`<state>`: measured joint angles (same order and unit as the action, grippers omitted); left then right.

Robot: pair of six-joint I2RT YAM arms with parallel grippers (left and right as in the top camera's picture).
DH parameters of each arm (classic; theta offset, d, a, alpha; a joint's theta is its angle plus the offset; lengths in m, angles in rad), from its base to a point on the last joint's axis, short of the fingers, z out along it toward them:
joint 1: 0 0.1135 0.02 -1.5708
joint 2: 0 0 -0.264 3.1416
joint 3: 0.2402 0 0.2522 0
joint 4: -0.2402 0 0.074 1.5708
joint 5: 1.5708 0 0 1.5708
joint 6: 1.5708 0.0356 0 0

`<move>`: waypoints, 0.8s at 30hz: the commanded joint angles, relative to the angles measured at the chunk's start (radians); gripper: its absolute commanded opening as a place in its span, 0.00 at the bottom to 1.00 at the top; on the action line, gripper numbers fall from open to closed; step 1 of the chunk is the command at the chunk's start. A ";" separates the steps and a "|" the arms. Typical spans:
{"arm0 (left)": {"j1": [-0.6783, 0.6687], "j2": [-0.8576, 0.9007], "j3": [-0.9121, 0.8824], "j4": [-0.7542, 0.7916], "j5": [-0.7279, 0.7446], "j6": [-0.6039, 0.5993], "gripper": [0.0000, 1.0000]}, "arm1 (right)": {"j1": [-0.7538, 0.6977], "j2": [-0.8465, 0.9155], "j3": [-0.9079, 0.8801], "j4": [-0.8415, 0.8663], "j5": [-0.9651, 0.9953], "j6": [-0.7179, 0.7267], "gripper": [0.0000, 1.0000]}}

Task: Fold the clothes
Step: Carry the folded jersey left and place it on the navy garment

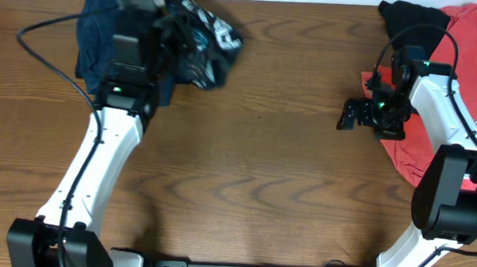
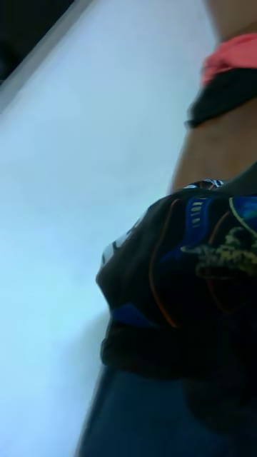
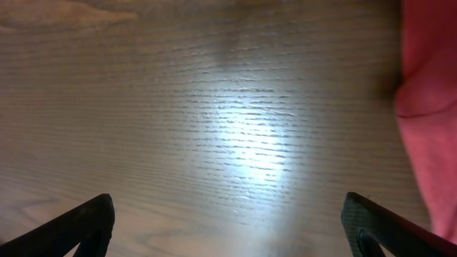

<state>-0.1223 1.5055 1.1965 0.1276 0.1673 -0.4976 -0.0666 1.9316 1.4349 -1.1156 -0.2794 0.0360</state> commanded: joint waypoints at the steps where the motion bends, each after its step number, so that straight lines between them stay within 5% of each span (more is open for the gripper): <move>1: 0.048 -0.001 0.014 0.063 -0.082 -0.004 0.06 | 0.019 -0.002 -0.021 0.012 -0.044 -0.014 0.99; 15: 0.195 0.409 0.053 0.388 -0.121 -0.004 0.06 | 0.126 -0.002 -0.025 0.013 -0.043 -0.013 0.99; 24: 0.265 0.499 0.053 0.144 -0.053 -0.004 0.11 | 0.146 -0.002 -0.025 0.040 -0.043 0.010 0.99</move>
<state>0.1390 2.0109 1.2198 0.3130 0.0753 -0.4999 0.0715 1.9316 1.4132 -1.0843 -0.3119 0.0376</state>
